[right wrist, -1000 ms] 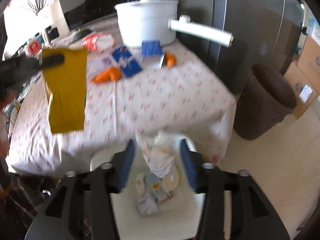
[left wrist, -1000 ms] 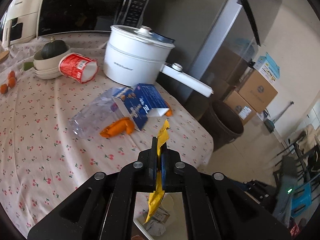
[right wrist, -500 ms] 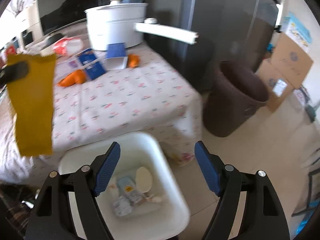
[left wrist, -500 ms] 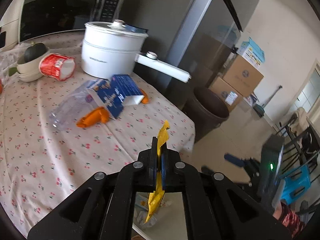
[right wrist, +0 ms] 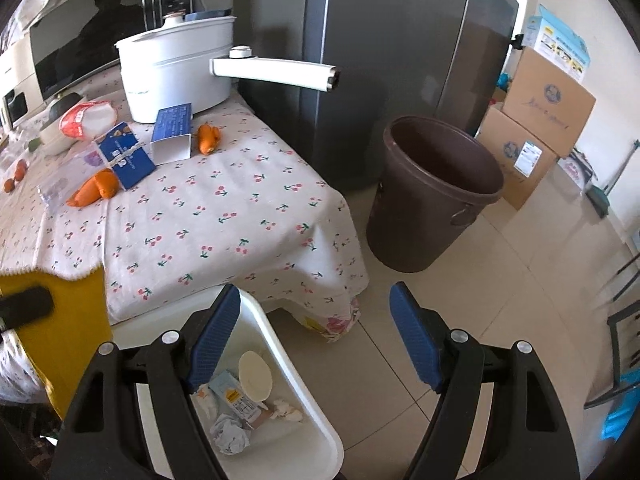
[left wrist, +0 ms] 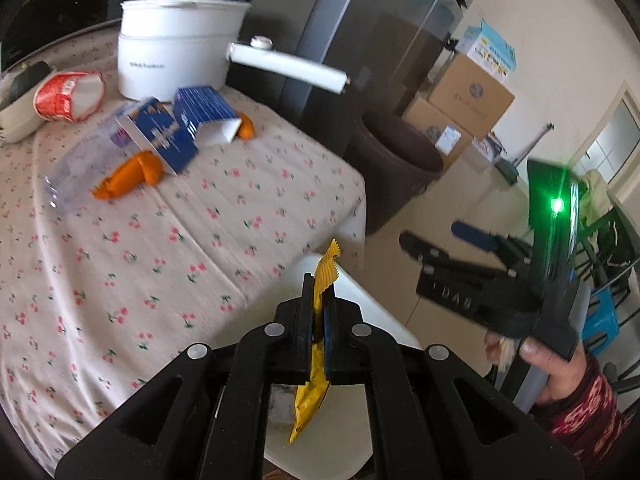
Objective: Collect trash
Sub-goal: 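Carry the yellow wrapper toward the white basin with the left tool, then open the left tool to drop the yellow wrapper into the basin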
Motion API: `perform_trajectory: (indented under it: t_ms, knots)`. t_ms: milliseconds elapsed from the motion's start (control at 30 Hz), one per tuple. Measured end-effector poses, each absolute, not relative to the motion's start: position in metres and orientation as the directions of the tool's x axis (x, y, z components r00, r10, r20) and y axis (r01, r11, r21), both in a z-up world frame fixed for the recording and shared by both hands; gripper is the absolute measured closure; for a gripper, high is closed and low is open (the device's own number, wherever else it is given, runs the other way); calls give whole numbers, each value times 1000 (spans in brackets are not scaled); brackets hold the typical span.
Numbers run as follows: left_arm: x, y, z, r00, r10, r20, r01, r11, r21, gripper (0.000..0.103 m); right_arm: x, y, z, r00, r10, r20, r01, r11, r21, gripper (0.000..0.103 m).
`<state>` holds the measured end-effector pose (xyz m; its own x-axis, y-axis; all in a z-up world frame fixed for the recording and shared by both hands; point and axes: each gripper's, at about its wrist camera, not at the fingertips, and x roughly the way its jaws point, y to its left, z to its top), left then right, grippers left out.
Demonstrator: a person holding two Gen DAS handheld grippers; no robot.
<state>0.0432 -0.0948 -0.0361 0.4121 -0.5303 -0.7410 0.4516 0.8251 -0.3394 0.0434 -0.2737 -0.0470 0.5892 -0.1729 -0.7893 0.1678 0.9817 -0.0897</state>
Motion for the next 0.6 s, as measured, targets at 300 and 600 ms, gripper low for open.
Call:
perform_trajectory:
  t_ms: [300,600]
  knots:
    - [40,-99,-42,414,-496,-763,453,840,-300,54,45,-273,-46,590,-188,-785,178,979,-101,25]
    - [42,-94,-38,497,-411,-764,412,887,-208,17,51,-268,-43,601,-193,-775,193,977,-94,14]
